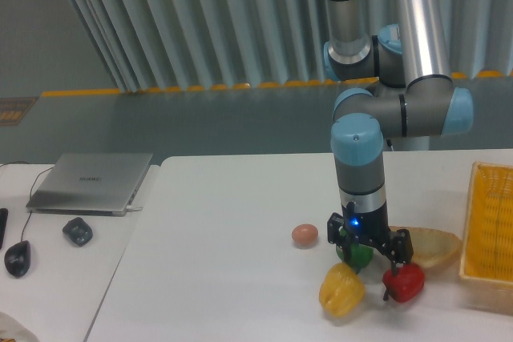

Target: Place the yellow pepper on the table

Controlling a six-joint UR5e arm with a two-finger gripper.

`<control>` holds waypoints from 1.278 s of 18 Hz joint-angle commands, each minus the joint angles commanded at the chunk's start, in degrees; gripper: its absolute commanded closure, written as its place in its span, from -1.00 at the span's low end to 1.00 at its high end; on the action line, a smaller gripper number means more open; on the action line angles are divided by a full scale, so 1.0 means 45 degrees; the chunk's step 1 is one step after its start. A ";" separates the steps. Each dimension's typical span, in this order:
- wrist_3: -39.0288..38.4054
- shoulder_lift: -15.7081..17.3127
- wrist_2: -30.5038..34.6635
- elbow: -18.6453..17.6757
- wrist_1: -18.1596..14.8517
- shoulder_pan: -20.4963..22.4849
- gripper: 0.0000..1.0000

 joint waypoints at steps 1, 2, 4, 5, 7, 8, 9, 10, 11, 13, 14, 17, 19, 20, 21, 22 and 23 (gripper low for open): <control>0.0039 0.0000 0.0019 0.0000 0.0000 0.0000 -1.00; 0.0078 0.0000 0.0020 0.0000 -0.0019 0.0000 -1.00; 0.0137 0.0078 0.0407 0.0019 -0.0020 0.0039 -1.00; 0.0698 0.0233 0.0874 0.0020 -0.0020 0.0078 -1.00; 0.2549 0.0429 0.1248 0.0000 -0.0155 0.0098 -1.00; 0.3506 0.0546 0.1463 0.0000 -0.0330 0.0175 -1.00; 0.4309 0.0682 0.1542 0.0000 -0.0661 0.0272 -1.00; 0.4974 0.0800 0.1543 0.0000 -0.0973 0.0428 -1.00; 0.5503 0.0936 0.1543 0.0000 -0.1170 0.0604 -1.00; 0.6538 0.1210 0.1524 0.0000 -0.1658 0.1013 -1.00; 0.7181 0.1327 0.1523 0.0000 -0.1911 0.1209 -1.00; 0.9271 0.1777 0.1504 -0.0039 -0.2615 0.1990 -1.00; 1.0425 0.1972 0.1407 -0.0253 -0.2656 0.2342 -1.00; 1.1029 0.2166 0.1252 -0.0389 -0.2618 0.2653 -1.00; 1.1306 0.2207 0.1037 -0.0391 -0.2598 0.2792 -1.00; 1.1599 0.2227 0.0861 -0.0391 -0.2617 0.3006 -1.00; 1.2047 0.2227 0.0782 -0.0391 -0.2637 0.3162 -1.00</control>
